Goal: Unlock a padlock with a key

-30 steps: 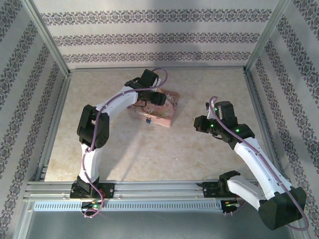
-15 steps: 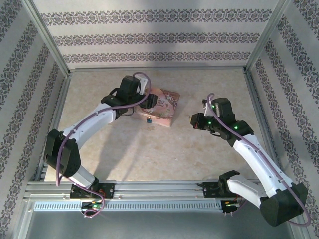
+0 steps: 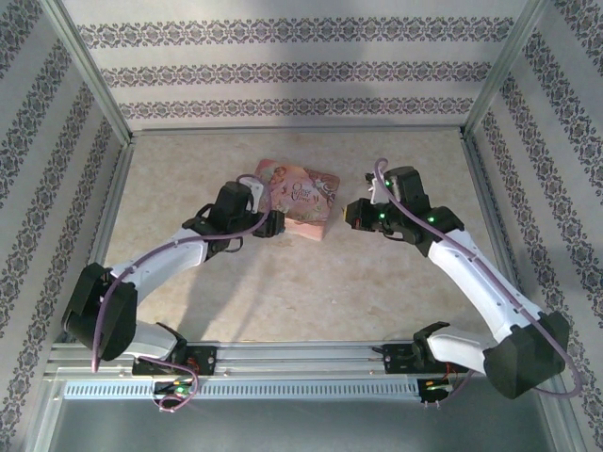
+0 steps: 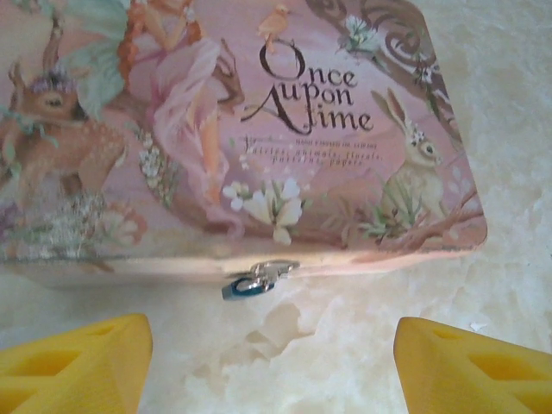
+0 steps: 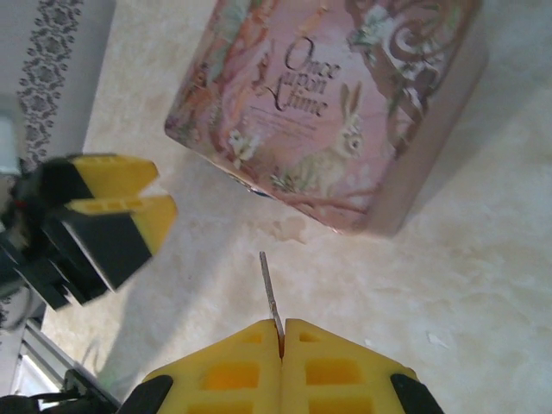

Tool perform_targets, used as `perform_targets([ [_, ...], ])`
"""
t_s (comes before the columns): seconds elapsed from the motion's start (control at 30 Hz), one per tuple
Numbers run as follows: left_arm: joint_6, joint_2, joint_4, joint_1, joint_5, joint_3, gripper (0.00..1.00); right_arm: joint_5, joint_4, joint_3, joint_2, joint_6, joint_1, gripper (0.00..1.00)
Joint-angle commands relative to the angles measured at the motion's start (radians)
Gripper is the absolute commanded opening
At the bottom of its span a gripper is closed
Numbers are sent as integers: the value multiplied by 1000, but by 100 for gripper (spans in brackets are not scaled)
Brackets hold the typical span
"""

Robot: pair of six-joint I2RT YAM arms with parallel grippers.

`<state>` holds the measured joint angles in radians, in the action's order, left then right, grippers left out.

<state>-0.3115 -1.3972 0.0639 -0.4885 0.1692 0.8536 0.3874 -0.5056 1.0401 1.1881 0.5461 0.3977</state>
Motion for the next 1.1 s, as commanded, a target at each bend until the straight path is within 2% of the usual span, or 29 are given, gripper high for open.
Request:
perform_targets([
  [0.0, -26, 33, -103, 8, 29, -40, 74, 42, 44, 64, 41, 3, 15, 0],
  [0.27, -55, 68, -165, 8, 25, -118, 74, 94, 74, 152, 165, -21, 8, 0],
  [0.4, -96, 75, -199, 10, 67, -143, 73, 143, 127, 166, 214, -10, -2, 0],
  [0.6, -159, 73, -271, 9, 120, -203, 66, 214, 200, 198, 332, -3, -16, 0],
  [0.87, -186, 9, -341, 16, 157, -222, 65, 284, 341, 181, 460, 55, -17, 0],
  [1.07, -241, -60, -455, 59, 200, -246, 65, 293, 385, 187, 542, 70, -7, 0],
])
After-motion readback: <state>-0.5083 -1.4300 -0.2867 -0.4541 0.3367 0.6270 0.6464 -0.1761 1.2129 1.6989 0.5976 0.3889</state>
